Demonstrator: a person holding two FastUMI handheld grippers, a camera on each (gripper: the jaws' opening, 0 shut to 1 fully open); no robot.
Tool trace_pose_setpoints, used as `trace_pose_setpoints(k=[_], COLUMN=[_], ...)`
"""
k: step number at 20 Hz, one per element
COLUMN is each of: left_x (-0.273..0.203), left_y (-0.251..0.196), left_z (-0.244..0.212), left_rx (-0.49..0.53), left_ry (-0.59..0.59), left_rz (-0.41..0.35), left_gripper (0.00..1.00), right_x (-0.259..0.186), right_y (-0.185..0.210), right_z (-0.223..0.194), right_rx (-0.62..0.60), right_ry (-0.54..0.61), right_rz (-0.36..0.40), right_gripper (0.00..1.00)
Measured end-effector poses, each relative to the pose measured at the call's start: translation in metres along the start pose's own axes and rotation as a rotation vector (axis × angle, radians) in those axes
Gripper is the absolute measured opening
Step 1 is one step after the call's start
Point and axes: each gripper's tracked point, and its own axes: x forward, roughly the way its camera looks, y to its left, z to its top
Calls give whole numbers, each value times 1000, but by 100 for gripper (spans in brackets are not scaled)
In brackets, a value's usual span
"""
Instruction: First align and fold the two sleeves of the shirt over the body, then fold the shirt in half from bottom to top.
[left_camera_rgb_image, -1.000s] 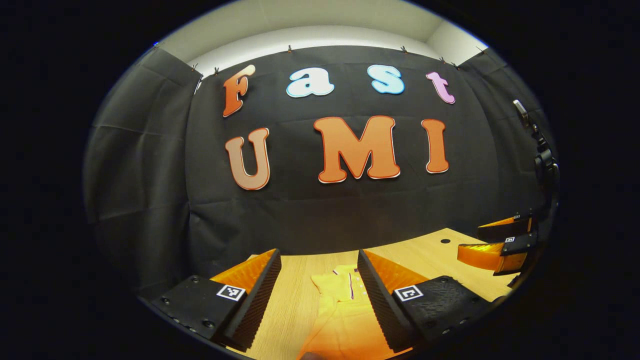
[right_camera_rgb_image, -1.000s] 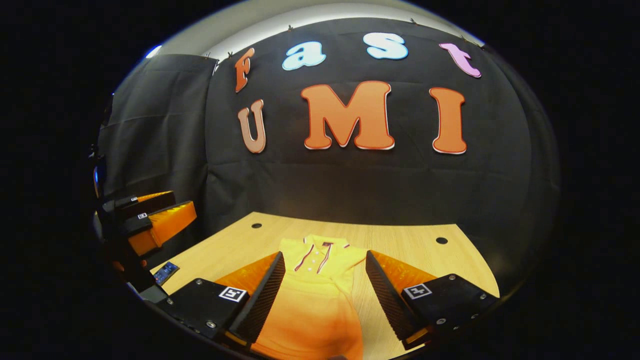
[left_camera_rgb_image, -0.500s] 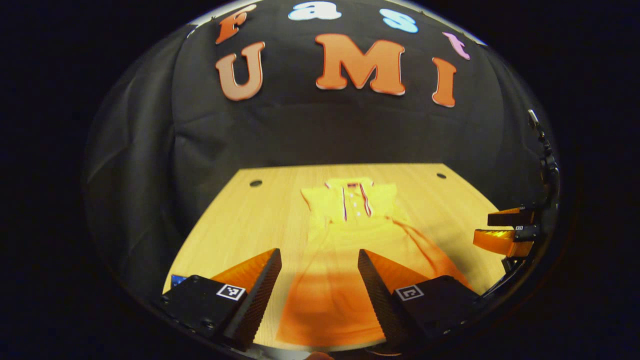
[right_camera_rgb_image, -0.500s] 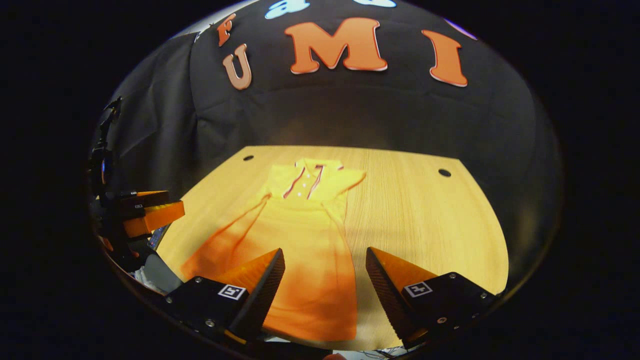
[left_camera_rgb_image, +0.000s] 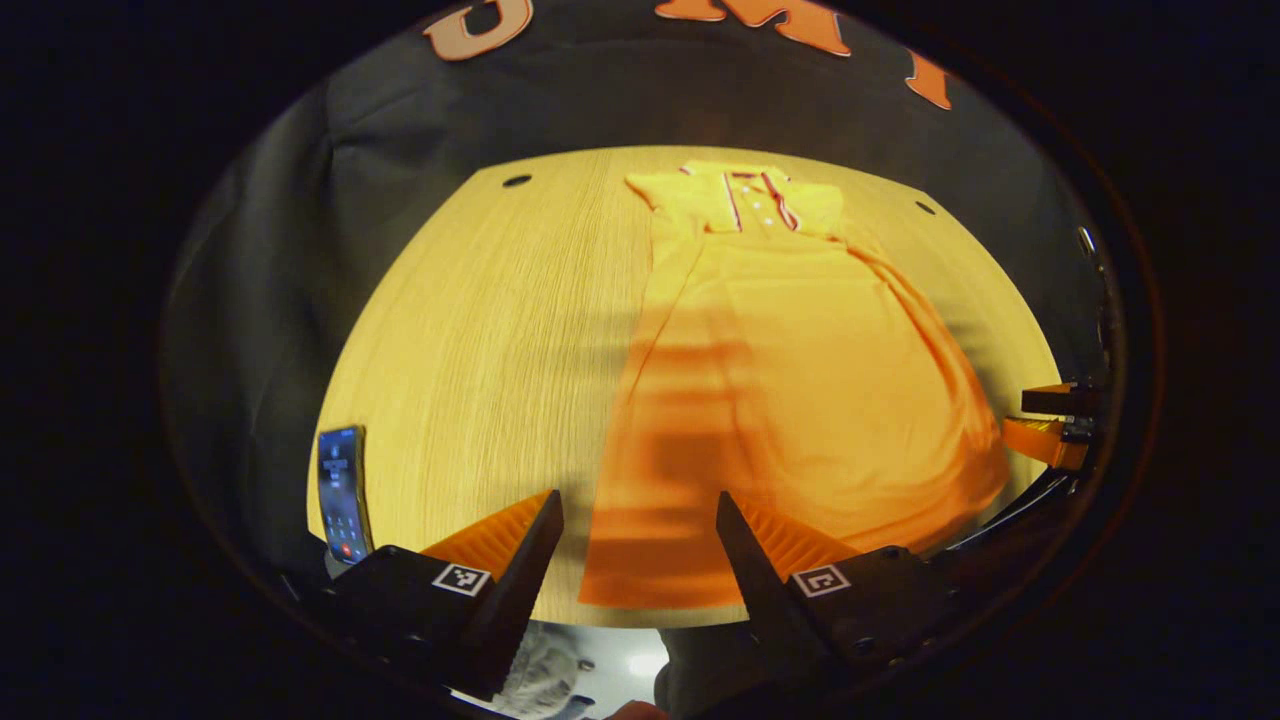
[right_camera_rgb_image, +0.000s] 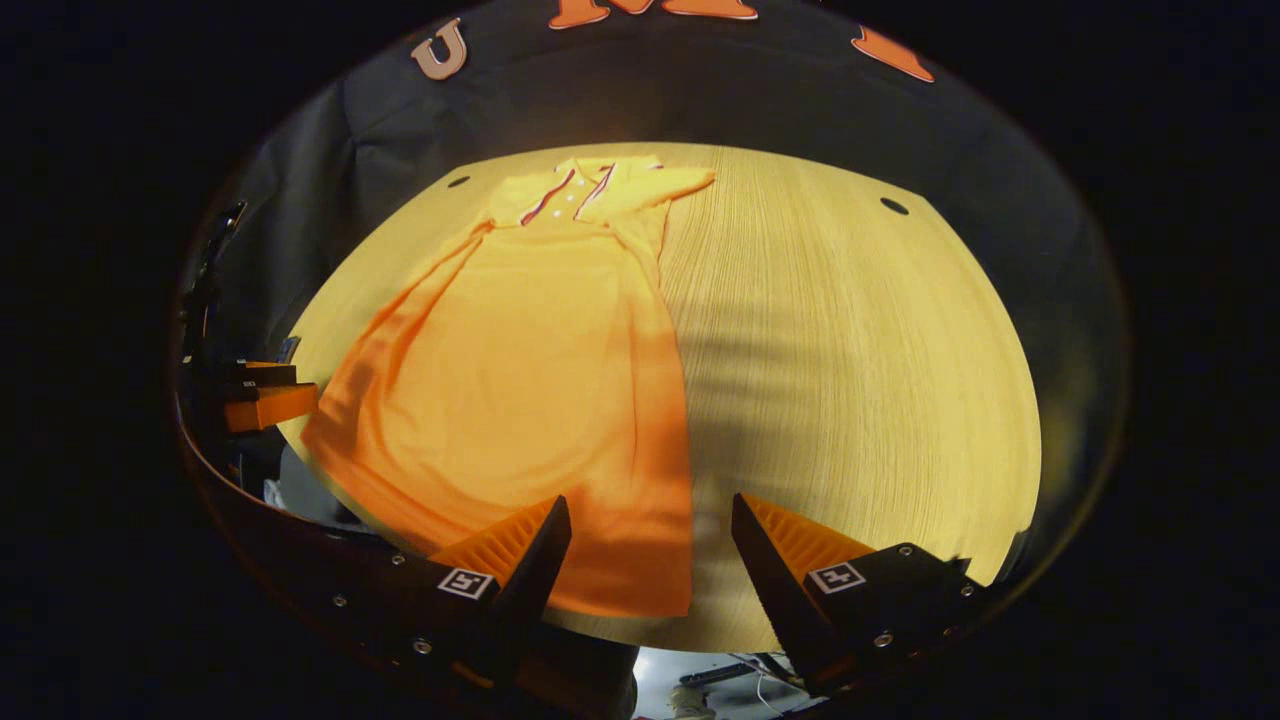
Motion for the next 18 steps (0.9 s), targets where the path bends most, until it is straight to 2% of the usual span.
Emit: trace_pose_setpoints(k=[7, 11, 13, 14, 15, 16, 17, 18], left_x=[23, 28, 26, 25, 27, 26, 28, 26], left_y=[12, 18, 15, 13, 12, 8, 3, 1], left_z=[-38, -46, -44, -44, -43, -42, -46, -44], left_rx=[-50, -37, -19, -12, 16, 40, 66, 79], left_ry=[171, 231, 251, 253, 257, 256, 256, 252], left_rz=[-28, -2, -7, -10, -23, -31, -42, -52], left_gripper=[95, 93, 94, 95, 97, 89, 59, 53], right_x=[14, 15, 14, 13, 13, 15, 15, 15], right_y=[7, 9, 16, 21, 21, 25, 27, 33], right_z=[-31, -38, -41, -42, -41, -38, -39, -39], right_rx=[20, -15, -51, -45, -21, 12, 34, 52], right_ry=[138, 193, 232, 243, 240, 231, 235, 240], right_rz=[-10, -46, -35, -26, -39, -33, -29, -5], right_gripper=[98, 91, 75, 70, 57, 31, 25, 18])
